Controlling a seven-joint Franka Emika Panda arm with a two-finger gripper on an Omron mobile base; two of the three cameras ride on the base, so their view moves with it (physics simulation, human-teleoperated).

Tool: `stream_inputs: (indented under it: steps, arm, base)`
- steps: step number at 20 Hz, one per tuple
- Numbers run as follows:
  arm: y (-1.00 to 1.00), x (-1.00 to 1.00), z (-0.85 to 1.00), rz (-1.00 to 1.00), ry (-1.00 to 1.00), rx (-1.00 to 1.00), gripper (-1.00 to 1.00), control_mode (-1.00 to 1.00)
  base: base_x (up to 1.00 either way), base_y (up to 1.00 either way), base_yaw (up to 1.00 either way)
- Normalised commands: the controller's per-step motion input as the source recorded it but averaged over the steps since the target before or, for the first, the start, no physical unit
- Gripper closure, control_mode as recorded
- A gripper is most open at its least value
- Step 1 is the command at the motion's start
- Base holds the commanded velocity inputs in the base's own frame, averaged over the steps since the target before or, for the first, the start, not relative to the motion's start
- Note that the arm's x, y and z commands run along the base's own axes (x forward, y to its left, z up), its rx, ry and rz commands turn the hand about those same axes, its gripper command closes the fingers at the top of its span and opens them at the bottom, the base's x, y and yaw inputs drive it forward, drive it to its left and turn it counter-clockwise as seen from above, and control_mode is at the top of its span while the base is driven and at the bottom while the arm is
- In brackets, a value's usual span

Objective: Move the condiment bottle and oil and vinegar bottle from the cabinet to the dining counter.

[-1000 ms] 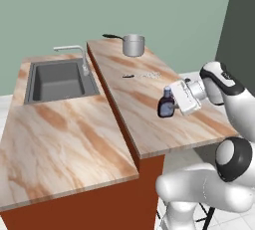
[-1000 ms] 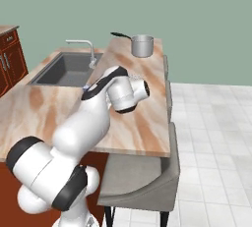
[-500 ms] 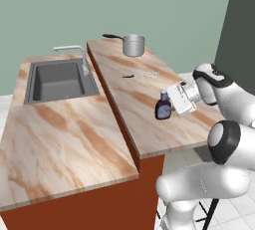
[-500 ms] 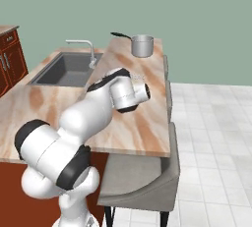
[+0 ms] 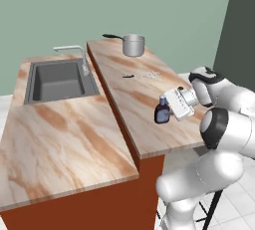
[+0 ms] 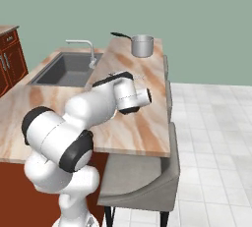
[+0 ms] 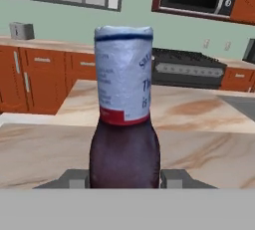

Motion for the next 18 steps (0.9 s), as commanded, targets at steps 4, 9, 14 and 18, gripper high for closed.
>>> stream_inputs:
  steps: [4,9,14,18]
  arm:
    - [-0.05,0.17,-0.26,0.06,0.0,0.0,1.0,-1.0]
    - [-0.07,0.18,-0.25,0.05,0.0,0.0,1.0,-1.0]
    - [-0.07,0.18,-0.23,0.03,0.0,0.0,1.0,-1.0]
    - [-0.08,-0.02,-0.28,0.01,0.0,0.0,1.0,-1.0]
  base:
    - [0.0,0.0,0.0]
    - [0.0,0.0,0.0]
    - [0.0,0.0,0.0]
    - [0.0,0.0,0.0]
